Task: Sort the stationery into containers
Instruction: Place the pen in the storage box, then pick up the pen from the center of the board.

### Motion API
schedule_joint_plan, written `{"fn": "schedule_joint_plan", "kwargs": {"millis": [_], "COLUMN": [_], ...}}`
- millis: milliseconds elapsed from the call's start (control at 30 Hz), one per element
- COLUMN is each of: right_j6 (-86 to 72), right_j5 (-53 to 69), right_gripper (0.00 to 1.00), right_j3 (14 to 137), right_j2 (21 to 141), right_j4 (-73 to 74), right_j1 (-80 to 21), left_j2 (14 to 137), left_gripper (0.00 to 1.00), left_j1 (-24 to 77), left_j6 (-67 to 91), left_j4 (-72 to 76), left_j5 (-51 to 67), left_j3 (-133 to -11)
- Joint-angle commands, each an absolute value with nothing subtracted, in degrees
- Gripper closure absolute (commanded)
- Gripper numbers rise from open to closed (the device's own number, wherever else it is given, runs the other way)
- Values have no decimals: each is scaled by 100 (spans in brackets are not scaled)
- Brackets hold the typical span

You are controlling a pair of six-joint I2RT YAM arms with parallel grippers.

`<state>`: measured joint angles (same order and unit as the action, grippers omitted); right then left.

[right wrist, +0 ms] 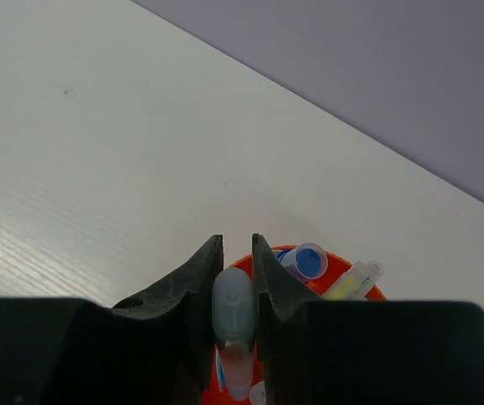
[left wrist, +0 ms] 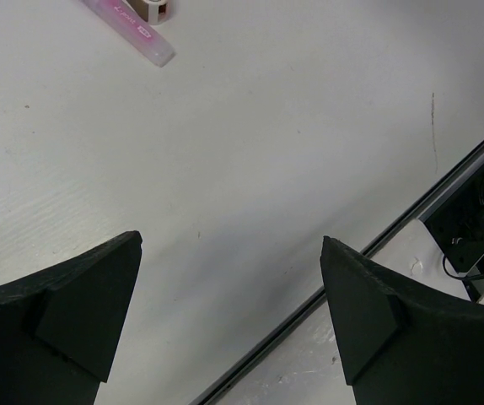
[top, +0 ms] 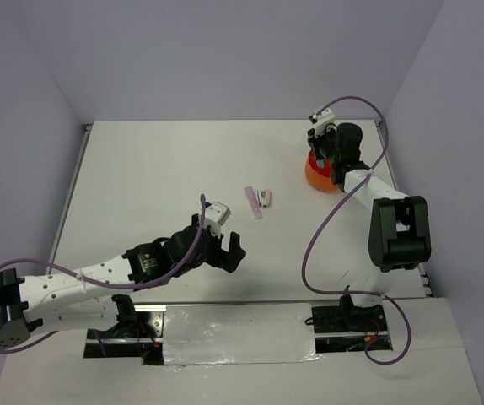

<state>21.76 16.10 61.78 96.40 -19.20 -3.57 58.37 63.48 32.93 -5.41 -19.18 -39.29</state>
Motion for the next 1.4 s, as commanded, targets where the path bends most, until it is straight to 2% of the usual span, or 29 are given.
{"fn": "schedule_joint_plan", "kwargs": {"millis": [0, 100, 267, 433, 500, 533, 600, 633, 667, 733, 800, 933, 1033, 1167, 1367], "right_j6": [2188, 2084, 1723, 1232, 820, 661, 188, 28, -443, -946, -1685, -2240, -2259, -2215, -2127], "right_j5": [1802, 1793, 1969, 2293, 2242, 1867, 1321, 1023, 306, -348, -919, -1080, -1038, -721, -466], "right_gripper": [73, 61, 50, 49, 46, 33, 19, 4, 0, 0, 0, 0, 0, 0, 0], "right_j3": [6240, 6162, 5986, 5836, 5845, 5827, 5792, 5801, 5870, 6020, 5837, 5021, 4695, 4439, 4412], "right_j2": [9677, 9598, 9379, 8711, 8185, 7765, 7324, 6904, 6708, 6077, 5627, 4678, 4308, 4052, 3894], "right_j4": [-2004, -2091, -2373, -2557, -2514, -2374, -2102, -1631, -1226, 132, 674, 1421, 1678, 1758, 1819], "right_j1": [-308, -290, -237, -307, -421, -674, -939, -1080, -1377, -1669, -2047, -2372, -2399, -2417, -2408], "left_j2": [5564, 5555, 5546, 5738, 6282, 6798, 7362, 7887, 8119, 8776, 9200, 10499, 11159, 11785, 12392], "left_gripper": [1, 1, 1, 1, 1, 1, 1, 1, 1, 1, 1, 1, 5, 16, 20], "left_j1": [6267, 6135, 6029, 5898, 5775, 5748, 5652, 5608, 5486, 5388, 5274, 5124, 5098, 5054, 5054], "left_j6": [3164, 3173, 3208, 3322, 3375, 3540, 3796, 4110, 4296, 4778, 5105, 5308, 5318, 5352, 5432], "left_j4": [-439, -492, -466, -378, -378, -456, -937, -1114, -1290, -1765, -2134, -2626, -2733, -2777, -3102], "left_j5": [-1942, -1890, -1837, -1995, -2074, -2213, -2565, -2845, -2952, -3145, -3304, -3340, -3270, -3085, -3173], "left_j3": [-3955, -3973, -3911, -3990, -4332, -4716, -5174, -5403, -5849, -6438, -6810, -7924, -8453, -8955, -9562]}}
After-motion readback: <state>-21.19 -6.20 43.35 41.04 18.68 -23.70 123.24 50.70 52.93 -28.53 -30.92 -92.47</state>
